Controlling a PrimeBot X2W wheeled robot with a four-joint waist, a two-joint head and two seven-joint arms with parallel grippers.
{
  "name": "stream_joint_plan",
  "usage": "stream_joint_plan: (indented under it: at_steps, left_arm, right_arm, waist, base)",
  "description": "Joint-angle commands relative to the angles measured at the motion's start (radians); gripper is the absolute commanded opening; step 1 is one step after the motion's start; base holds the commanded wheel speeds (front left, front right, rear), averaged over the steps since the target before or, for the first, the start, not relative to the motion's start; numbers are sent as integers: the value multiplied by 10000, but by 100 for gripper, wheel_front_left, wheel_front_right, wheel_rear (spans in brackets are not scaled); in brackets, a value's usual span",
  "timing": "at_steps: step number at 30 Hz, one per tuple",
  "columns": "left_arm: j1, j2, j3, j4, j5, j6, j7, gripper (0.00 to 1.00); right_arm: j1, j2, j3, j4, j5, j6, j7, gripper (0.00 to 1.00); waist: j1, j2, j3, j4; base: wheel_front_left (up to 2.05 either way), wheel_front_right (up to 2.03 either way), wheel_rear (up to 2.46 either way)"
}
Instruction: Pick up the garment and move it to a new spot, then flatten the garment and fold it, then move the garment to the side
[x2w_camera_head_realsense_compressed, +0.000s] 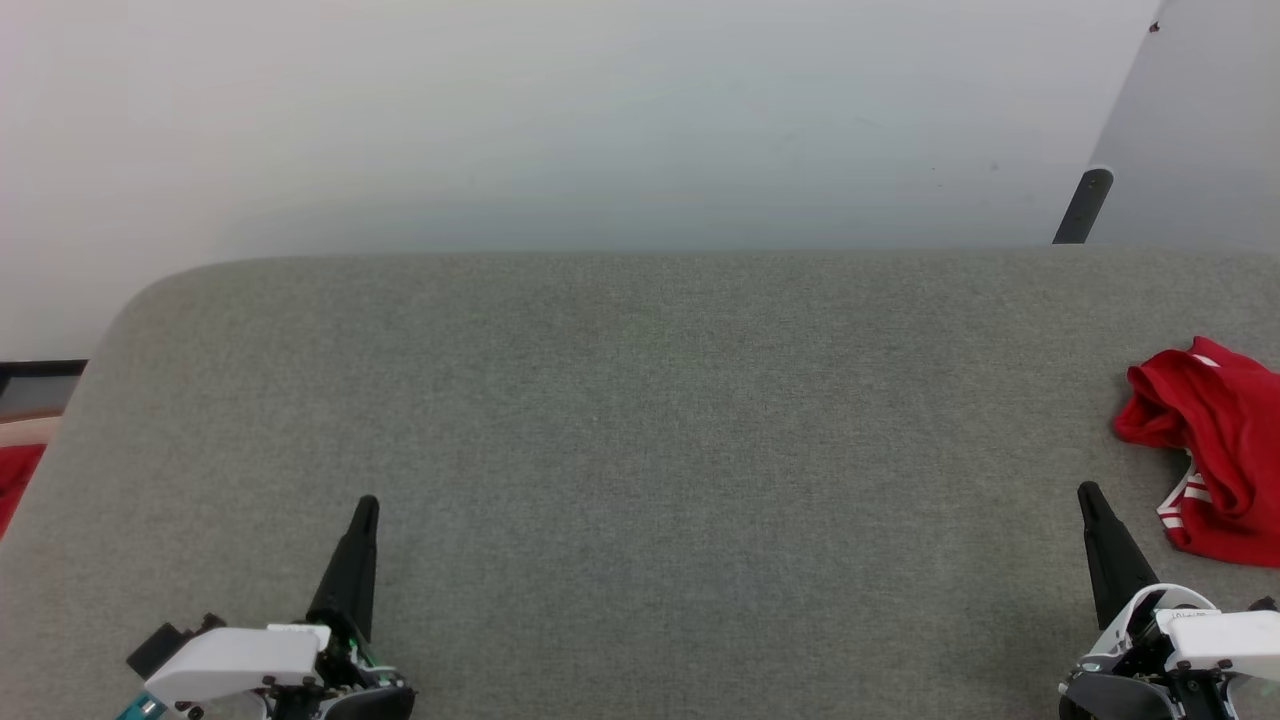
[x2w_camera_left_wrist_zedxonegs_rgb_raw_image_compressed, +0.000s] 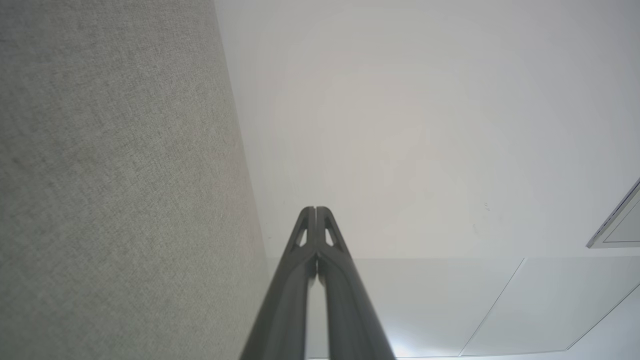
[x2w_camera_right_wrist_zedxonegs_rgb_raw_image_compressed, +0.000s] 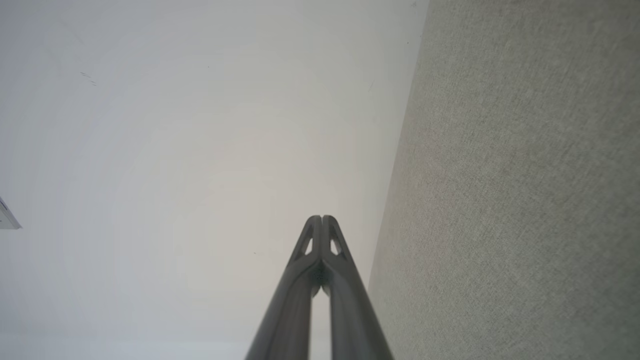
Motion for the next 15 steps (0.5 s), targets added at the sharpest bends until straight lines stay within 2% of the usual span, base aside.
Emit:
stream_joint_plan:
  at_steps: [1, 15]
  left_arm:
    - [-88, 9, 18, -17, -34, -58, 14, 0]
    - [-88, 9, 20, -17, -34, -58, 14, 0]
  right_arm:
    - [-28, 36, 2, 4, 38, 0, 18, 0]
    - [-28, 36, 2, 4, 38, 0, 18, 0]
  waist:
    - [0, 0, 0, 0]
    - [0, 0, 0, 0]
  base:
    - [0, 0, 0]
    - [0, 0, 0]
